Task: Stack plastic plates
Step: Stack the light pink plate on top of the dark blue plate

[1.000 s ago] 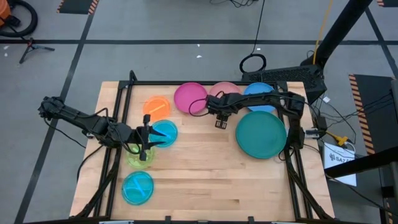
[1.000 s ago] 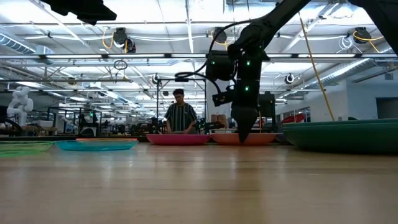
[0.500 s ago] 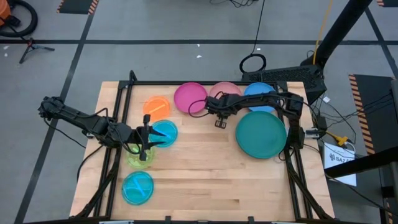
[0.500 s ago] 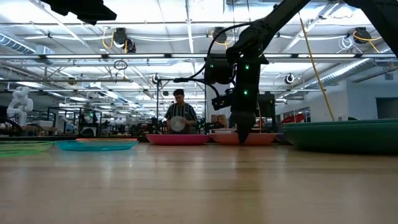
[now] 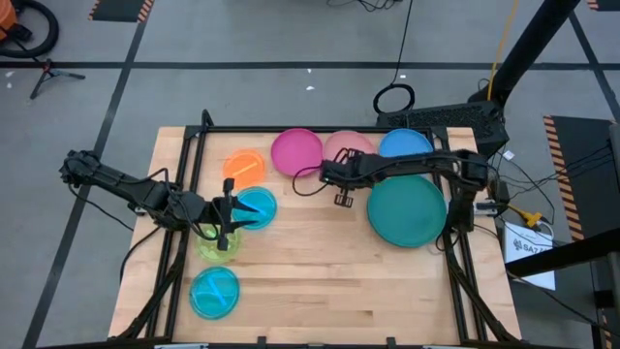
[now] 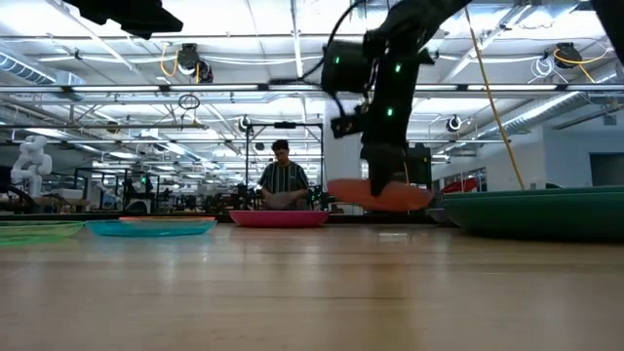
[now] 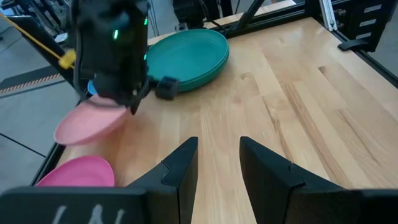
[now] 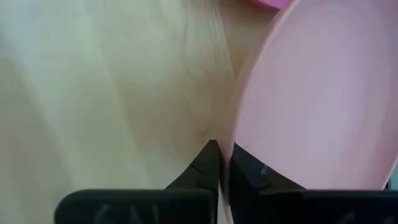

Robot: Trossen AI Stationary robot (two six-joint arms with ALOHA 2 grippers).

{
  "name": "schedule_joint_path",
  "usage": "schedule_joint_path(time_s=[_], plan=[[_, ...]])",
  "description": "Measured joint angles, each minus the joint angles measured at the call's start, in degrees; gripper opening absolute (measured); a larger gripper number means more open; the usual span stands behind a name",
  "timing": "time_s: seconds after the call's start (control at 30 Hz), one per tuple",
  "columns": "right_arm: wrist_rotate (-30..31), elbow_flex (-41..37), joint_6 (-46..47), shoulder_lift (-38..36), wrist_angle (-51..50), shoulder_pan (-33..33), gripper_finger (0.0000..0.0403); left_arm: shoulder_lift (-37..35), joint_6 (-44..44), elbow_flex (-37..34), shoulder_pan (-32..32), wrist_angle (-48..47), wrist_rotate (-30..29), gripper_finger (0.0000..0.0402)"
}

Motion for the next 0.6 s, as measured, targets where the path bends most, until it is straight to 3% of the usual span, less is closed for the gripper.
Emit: schedule_joint_path(time_s=[0.3,0.6], plan=[[0.00,0.02,10.33,-10.18,-4.48,7.74,0.0006,0.00,-0.59,0.02,0.00,0.01,0.00,0.0125],[-1.68,0.04,24.55,-16.39,-17.95,17.02,0.0006,0.01,-0.80,0.02,0.00,0.04,0.00,0.0125]])
